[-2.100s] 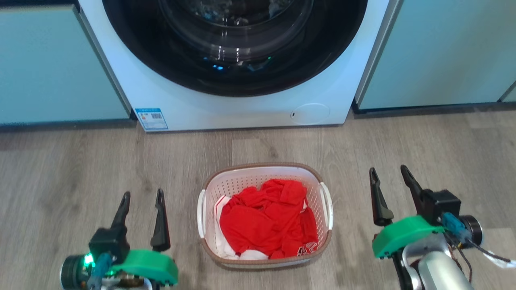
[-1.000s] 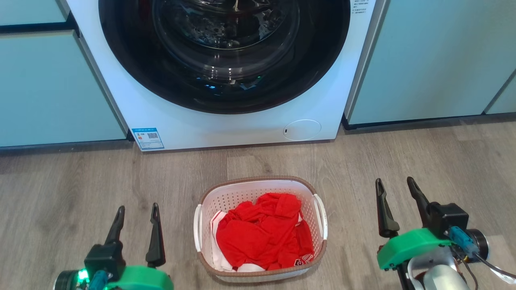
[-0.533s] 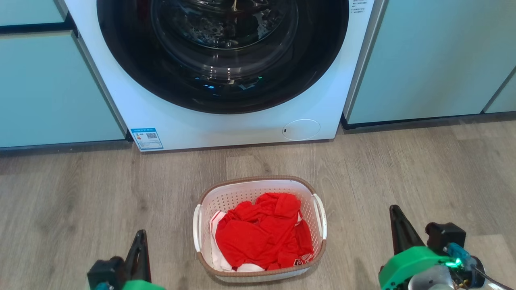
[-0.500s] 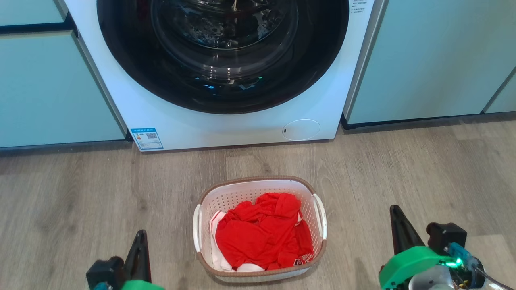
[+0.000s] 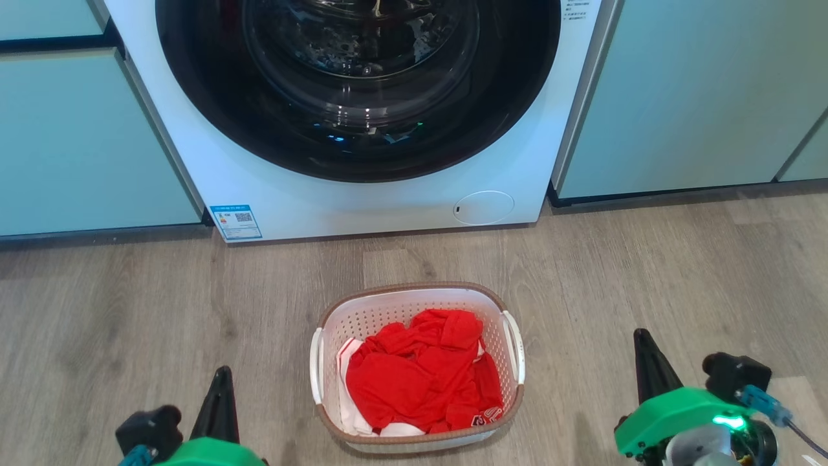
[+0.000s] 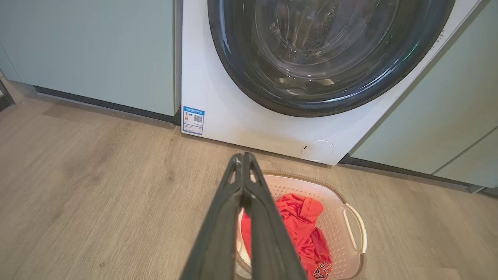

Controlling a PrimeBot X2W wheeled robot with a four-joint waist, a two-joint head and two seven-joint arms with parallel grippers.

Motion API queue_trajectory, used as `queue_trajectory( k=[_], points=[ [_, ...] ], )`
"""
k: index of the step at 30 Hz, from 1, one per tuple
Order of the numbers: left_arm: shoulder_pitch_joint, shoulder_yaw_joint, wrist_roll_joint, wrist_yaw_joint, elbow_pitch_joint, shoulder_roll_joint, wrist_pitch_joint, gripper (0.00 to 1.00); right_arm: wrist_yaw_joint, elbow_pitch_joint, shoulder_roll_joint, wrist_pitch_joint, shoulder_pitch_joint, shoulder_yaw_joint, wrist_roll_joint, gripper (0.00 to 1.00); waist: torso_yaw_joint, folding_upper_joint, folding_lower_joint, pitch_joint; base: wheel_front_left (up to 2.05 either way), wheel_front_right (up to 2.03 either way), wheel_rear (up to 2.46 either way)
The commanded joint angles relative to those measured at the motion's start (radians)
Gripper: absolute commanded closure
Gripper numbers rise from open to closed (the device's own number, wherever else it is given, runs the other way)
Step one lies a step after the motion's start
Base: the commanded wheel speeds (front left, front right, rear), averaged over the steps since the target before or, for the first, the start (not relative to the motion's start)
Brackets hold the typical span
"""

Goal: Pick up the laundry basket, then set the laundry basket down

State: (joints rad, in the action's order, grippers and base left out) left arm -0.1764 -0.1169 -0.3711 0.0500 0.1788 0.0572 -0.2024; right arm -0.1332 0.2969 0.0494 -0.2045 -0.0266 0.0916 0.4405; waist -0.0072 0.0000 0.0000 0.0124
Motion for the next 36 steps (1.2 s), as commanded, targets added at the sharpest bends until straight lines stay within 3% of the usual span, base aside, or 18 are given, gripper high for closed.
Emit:
queue_trajectory(
  k=[1,36],
  points=[
    [0.052,0.019,-0.041,-0.009,-0.025,0.011,0.006,1.00,0.000,-0.036,0.014,0.009,0.044,-0.008,0.041,1.00,0.000,0.0000,0.0000,0.000,0.00,0.00,0.00],
    [0.128,0.068,-0.459,-0.067,0.004,0.021,0.092,1.00,0.001,-0.043,0.024,0.096,0.072,-0.055,0.434,1.00,0.003,0.0000,0.0000,-0.005,0.00,0.00,0.00]
  ],
)
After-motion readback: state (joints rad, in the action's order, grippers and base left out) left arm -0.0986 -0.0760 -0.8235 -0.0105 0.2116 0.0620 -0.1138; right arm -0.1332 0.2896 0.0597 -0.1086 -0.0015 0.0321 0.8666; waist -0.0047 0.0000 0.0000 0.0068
